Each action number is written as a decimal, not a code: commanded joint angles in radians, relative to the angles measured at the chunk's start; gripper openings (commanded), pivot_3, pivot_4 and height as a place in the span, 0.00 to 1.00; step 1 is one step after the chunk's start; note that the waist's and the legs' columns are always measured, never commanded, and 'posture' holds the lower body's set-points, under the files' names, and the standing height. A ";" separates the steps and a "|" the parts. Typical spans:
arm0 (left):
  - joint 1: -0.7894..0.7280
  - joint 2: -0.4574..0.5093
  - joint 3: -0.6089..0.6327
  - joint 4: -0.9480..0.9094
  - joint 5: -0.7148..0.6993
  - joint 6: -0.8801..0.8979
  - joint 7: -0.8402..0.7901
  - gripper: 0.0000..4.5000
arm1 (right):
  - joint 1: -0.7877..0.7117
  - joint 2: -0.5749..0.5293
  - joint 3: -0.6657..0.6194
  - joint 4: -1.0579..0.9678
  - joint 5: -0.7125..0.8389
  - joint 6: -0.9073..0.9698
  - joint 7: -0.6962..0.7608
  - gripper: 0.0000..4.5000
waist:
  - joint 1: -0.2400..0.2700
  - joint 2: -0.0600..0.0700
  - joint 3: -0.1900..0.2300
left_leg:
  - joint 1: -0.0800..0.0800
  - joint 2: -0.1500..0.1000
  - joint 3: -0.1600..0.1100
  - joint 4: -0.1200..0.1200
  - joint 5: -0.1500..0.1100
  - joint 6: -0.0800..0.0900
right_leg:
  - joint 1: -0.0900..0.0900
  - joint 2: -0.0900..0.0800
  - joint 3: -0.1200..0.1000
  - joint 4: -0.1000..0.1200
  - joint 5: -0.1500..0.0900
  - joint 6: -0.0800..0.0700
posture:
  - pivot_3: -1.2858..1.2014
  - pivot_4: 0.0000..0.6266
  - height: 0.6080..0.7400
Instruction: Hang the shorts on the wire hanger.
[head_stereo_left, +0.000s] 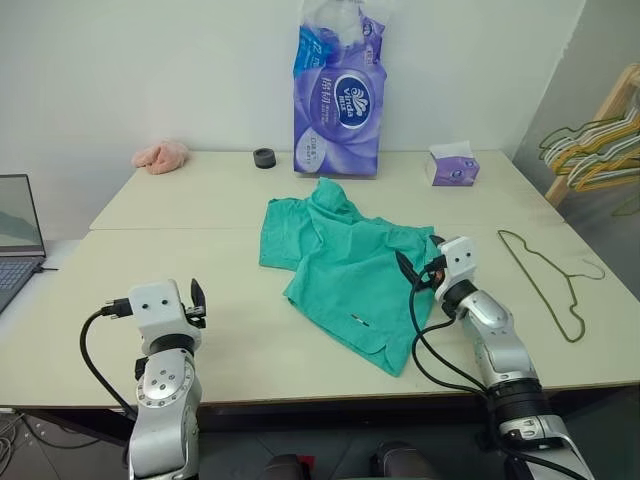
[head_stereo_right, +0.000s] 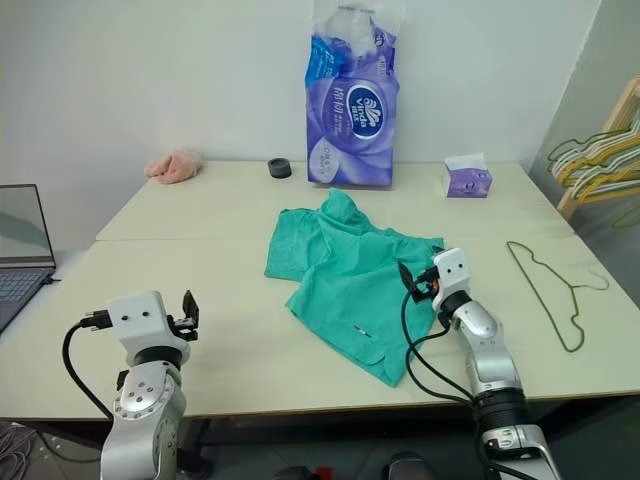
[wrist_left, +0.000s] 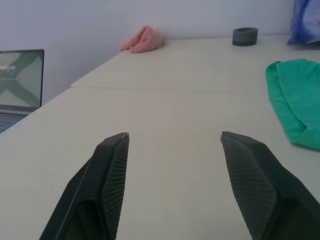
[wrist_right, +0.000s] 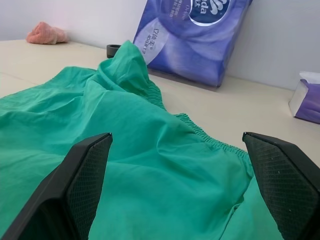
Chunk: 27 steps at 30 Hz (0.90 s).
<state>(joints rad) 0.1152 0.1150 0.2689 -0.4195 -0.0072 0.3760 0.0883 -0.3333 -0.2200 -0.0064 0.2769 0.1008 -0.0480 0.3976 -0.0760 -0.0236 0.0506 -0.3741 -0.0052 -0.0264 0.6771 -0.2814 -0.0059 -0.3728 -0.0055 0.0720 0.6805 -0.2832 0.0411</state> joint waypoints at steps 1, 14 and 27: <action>0.007 0.021 -0.015 -0.052 0.010 -0.039 -0.025 0.68 | -0.015 -0.002 -0.003 -0.028 0.006 -0.021 0.008 0.99 | 0.002 0.000 0.000 | 0.000 0.000 0.000 0.000 0.000 0.000 | 0.000 0.000 0.000 0.000 0.000 0.000 | 0.51 0.00 1.00; 0.003 0.022 -0.031 -0.052 0.030 0.006 -0.013 0.68 | -0.009 -0.002 0.002 -0.035 0.003 -0.013 0.015 0.99 | 0.022 0.000 0.000 | 0.000 0.000 0.000 0.000 0.000 0.000 | 0.000 0.000 0.000 0.000 0.000 0.000 | 0.51 0.00 1.00; -0.003 0.048 -0.059 -0.049 0.040 -0.003 -0.055 0.68 | 0.006 -0.006 0.002 -0.037 -0.022 -0.011 -0.027 0.99 | 0.021 0.000 0.000 | 0.000 0.000 0.001 0.000 0.000 0.000 | 0.000 0.000 0.000 0.000 0.000 0.000 | 0.51 0.00 1.00</action>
<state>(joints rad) 0.1255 0.1534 0.2206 -0.4348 0.0212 0.3847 0.0337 -0.3245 -0.2207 0.0026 0.2769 0.0895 -0.0476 0.3833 -0.0548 -0.0232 0.0508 -0.3741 -0.0052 -0.0258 0.6769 -0.2813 -0.0059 -0.3730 -0.0054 0.0722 0.6802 -0.2834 0.0408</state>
